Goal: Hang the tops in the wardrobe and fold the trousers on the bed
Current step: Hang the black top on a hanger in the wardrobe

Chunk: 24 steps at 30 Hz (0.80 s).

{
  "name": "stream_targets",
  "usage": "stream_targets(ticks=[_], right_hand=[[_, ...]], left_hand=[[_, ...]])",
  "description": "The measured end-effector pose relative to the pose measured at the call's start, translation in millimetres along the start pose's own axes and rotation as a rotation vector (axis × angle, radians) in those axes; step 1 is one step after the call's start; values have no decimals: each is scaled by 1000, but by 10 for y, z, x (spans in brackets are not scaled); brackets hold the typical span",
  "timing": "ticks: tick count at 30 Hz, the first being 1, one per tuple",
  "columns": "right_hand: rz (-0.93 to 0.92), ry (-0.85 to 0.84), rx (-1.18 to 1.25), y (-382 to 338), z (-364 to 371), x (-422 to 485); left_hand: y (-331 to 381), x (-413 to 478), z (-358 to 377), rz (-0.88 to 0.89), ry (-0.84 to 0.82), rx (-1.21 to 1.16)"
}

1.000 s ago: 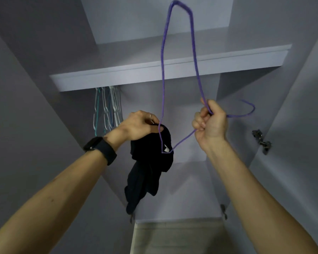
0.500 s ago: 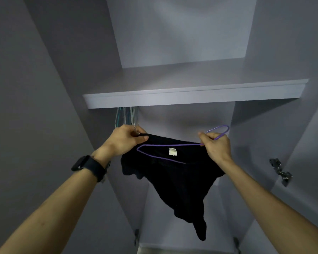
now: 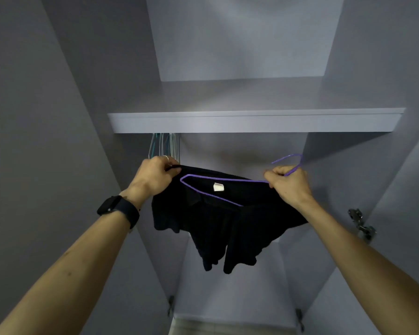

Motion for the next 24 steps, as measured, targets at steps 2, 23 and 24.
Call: stream_targets(ticks=[2, 23, 24], right_hand=[[-2, 42, -14, 24, -35, -6], [-246, -140, -392, -995, 355, -94], [-245, -173, -423, -965, 393, -120]], left_hand=[[4, 3, 6, -5, 11, -32], [585, -25, 408, 206, -170, -16], [627, -32, 386, 257, -134, 87]])
Point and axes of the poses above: each hand's wrist, its own x-axis towards the middle knuckle, its own z-axis out of the palm, y = z × x, the point moved 5 cm from there along x, towards the middle knuckle, and after that the axes turned 13 degrees about z, right-handed, at the moved point
